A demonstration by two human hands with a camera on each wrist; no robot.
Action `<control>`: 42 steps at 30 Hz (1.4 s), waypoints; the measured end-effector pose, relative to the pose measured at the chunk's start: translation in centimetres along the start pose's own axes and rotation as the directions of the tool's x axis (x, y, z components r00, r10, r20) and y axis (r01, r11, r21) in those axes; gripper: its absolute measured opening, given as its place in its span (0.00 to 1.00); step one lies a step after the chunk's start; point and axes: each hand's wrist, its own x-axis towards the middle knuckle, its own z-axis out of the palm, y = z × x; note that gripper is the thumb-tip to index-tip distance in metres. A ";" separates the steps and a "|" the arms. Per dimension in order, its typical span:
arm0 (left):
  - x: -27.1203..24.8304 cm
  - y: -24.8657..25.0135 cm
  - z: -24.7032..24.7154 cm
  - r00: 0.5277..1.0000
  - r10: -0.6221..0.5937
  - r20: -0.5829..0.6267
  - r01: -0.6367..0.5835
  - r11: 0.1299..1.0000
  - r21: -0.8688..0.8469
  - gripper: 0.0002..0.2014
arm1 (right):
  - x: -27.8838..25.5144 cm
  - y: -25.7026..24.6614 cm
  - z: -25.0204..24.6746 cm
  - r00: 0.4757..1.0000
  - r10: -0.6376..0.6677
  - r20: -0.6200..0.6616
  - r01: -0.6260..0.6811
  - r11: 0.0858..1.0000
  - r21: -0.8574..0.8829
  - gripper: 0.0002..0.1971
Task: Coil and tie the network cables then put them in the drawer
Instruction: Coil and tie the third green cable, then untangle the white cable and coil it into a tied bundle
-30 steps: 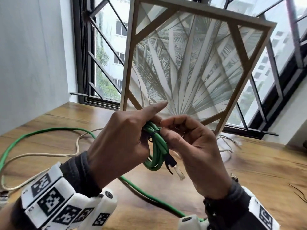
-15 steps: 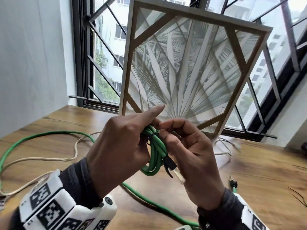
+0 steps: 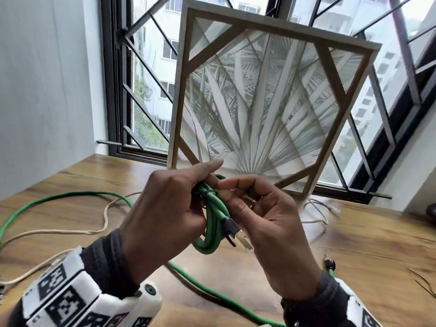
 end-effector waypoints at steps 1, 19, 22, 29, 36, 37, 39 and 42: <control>0.1 -0.2 0.0 1.000 -0.013 -0.003 0.013 1.000 -0.025 0.43 | 0.2 -0.2 -0.2 1.000 0.014 0.004 -0.014 1.000 0.015 0.06; 1.0 -3.5 0.1 0.878 -0.418 0.233 0.473 0.832 -0.292 0.20 | 1.7 0.3 -3.2 0.949 0.314 -0.028 -0.315 0.938 -0.143 0.15; 1.1 -4.2 0.0 0.830 -0.450 0.331 0.533 0.815 -0.227 0.15 | 1.2 1.8 -2.6 0.948 0.315 -0.040 -0.313 0.910 -0.272 0.09; 1.1 -4.5 0.2 0.769 -0.460 0.443 0.595 0.768 -0.237 0.14 | 0.9 2.1 -2.4 0.925 0.375 -0.064 -0.375 0.873 -0.312 0.11; 1.9 -4.5 -0.3 0.825 -0.470 0.315 0.563 0.738 -0.372 0.25 | 2.3 1.1 -3.2 0.909 0.372 -0.191 -0.411 0.877 -0.247 0.08; 2.1 -4.9 -0.6 0.828 -0.509 0.237 0.561 0.731 -0.389 0.23 | 2.9 1.2 -3.2 0.898 0.392 -0.198 -0.432 0.871 -0.235 0.08; 2.5 -5.6 -0.7 0.812 -0.580 0.073 0.547 0.711 -0.441 0.15 | 4.6 1.8 -3.2 0.878 0.439 -0.189 -0.475 0.848 -0.236 0.10; 2.9 -6.7 -1.1 0.762 -0.637 -0.116 0.501 0.695 -0.516 0.08 | 8.3 3.0 -2.3 0.840 0.520 -0.153 -0.541 0.791 -0.286 0.13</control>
